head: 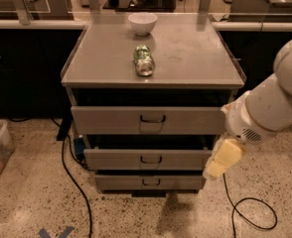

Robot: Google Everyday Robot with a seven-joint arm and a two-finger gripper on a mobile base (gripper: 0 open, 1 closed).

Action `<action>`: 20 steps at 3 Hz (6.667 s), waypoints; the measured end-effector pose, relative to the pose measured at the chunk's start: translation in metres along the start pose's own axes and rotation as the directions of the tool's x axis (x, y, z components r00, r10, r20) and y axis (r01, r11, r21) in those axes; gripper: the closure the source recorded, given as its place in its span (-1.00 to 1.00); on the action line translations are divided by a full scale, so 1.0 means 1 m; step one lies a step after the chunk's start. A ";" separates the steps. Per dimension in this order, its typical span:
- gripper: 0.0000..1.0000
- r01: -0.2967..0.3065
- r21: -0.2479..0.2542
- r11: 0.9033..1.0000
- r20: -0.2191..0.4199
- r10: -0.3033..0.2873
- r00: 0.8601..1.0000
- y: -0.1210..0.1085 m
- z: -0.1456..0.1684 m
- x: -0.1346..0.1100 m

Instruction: Open middle drawer

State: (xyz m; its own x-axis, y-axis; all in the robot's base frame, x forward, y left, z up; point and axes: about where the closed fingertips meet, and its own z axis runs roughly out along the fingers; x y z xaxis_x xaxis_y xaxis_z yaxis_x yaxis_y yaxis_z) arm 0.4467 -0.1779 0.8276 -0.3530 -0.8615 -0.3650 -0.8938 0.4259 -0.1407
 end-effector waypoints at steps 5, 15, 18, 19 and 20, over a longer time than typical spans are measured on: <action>-1.00 0.015 0.061 0.998 0.106 -0.021 0.994 -0.006 0.064 0.006; -1.00 0.014 -0.125 0.992 0.340 0.030 0.940 -0.068 0.260 0.048; -1.00 -0.084 -0.069 0.994 0.334 0.102 0.937 -0.084 0.304 0.053; -1.00 -0.048 -0.183 0.982 0.411 0.121 0.903 -0.076 0.332 0.045; -1.00 -0.016 -0.227 0.974 0.434 0.115 0.893 -0.076 0.348 0.054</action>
Offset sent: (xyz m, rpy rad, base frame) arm 0.0056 0.0007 0.0015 0.0010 -0.0300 -0.0051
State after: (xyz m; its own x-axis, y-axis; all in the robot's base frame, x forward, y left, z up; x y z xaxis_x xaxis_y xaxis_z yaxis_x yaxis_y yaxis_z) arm 0.5923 -0.1602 0.4983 -0.2983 -0.6005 -0.7419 -0.9276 0.3655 0.0771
